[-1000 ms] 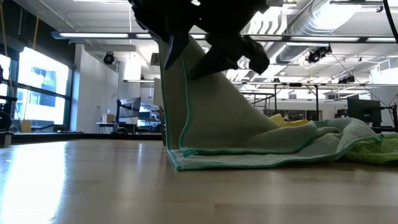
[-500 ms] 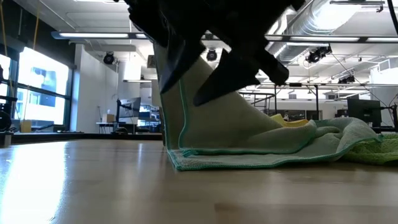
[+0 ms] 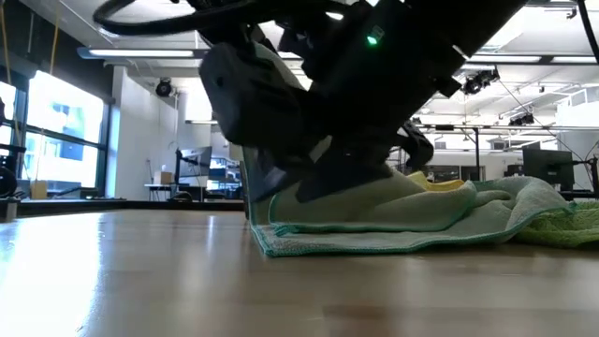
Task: Fold microfiber towels
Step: Fold the light green towel
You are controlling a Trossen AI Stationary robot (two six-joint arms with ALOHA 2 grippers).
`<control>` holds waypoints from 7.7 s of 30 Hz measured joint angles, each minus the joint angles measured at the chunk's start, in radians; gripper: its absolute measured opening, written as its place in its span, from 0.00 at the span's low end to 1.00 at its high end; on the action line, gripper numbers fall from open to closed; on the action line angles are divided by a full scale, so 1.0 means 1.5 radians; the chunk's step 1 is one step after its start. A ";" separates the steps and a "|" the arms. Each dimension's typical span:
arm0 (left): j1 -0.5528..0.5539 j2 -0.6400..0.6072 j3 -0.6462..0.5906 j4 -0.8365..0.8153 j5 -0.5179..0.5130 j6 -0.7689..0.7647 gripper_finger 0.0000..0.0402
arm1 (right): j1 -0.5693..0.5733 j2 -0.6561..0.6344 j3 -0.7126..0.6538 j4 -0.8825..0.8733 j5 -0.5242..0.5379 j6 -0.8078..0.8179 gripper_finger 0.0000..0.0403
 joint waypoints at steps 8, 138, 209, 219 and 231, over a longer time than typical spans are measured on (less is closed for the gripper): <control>0.000 0.000 0.000 0.007 0.000 0.000 0.00 | 0.000 -0.001 0.000 -0.079 -0.052 -0.048 0.55; -0.085 0.000 -0.028 0.032 -0.010 -0.048 0.00 | -0.128 0.021 0.063 -0.159 -0.234 0.033 0.04; -0.107 -0.005 -0.027 -0.027 -0.010 -0.100 0.00 | -0.088 0.026 0.222 -0.235 -0.460 0.024 0.00; -0.106 -0.005 -0.027 -0.027 -0.010 -0.092 0.00 | -0.087 0.026 0.201 -0.190 -0.447 0.036 0.07; -0.106 -0.005 -0.027 -0.027 -0.010 -0.093 0.00 | -0.087 0.026 0.201 -0.234 -0.439 0.024 0.26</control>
